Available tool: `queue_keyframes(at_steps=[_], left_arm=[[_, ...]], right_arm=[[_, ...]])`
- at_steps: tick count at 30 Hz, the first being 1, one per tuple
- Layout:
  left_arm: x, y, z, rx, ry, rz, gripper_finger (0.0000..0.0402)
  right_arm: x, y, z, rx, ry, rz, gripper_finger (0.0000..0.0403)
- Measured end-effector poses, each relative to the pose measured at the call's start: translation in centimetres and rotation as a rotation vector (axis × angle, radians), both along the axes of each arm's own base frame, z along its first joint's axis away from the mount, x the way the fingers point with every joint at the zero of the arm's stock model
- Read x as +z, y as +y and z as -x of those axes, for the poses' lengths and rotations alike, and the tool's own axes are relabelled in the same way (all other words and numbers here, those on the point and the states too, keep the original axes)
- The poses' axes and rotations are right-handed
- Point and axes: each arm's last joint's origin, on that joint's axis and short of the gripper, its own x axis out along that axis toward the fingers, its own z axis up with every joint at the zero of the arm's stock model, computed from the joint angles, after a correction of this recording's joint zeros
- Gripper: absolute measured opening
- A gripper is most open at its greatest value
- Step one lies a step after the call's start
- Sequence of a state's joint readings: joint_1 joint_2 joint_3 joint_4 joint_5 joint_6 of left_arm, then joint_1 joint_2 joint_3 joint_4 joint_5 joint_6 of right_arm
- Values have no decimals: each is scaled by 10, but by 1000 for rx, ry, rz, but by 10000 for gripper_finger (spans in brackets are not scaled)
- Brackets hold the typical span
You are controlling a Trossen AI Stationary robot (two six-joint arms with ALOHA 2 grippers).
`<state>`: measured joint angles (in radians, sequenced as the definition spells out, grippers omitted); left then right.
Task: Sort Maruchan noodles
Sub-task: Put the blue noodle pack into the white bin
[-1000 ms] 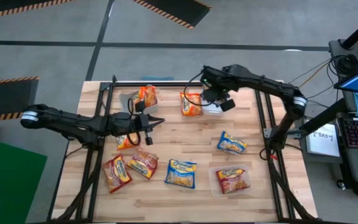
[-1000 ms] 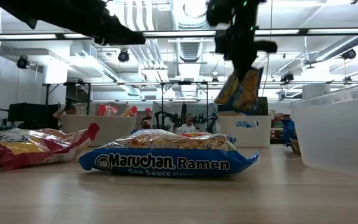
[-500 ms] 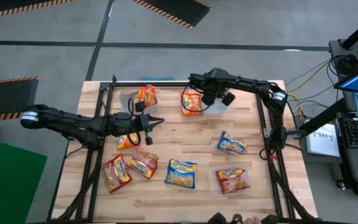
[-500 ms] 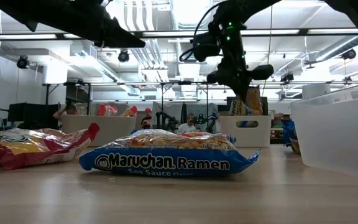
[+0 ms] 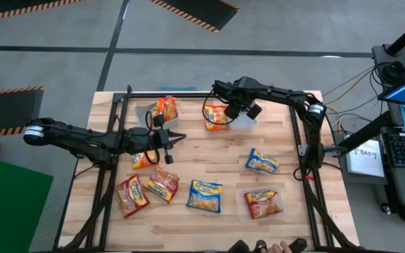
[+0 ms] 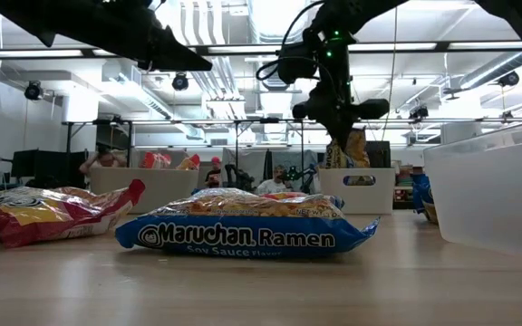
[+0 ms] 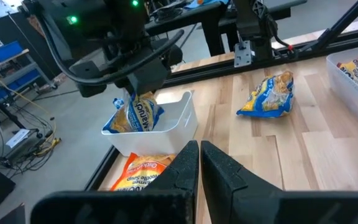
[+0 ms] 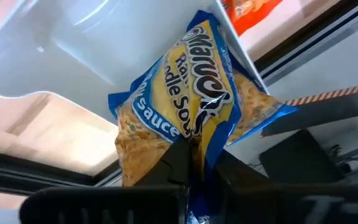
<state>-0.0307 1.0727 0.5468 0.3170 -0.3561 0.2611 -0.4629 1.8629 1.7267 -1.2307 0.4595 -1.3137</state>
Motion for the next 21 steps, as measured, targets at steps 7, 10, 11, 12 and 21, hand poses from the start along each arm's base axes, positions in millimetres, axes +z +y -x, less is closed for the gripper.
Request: queue_keyframes(at_steps=[7, 10, 11, 12, 21], left_arm=[[0, 0, 0, 0, 1, 0, 0], [0, 0, 0, 0, 1, 0, 0], [-1, 0, 0, 0, 2, 1, 0], [-1, 0, 0, 0, 2, 1, 0], [-1, 0, 0, 2, 0, 7, 0]], right_arm=[[-5, 0, 1, -24, 2, -5, 12], [-9, 0, 2, -58, -27, -48, 13], [-11, 0, 2, -58, -33, -64, 13], [-11, 0, 2, -59, -35, -68, 13], [-12, -9, 5, -199, -103, -40, 35]])
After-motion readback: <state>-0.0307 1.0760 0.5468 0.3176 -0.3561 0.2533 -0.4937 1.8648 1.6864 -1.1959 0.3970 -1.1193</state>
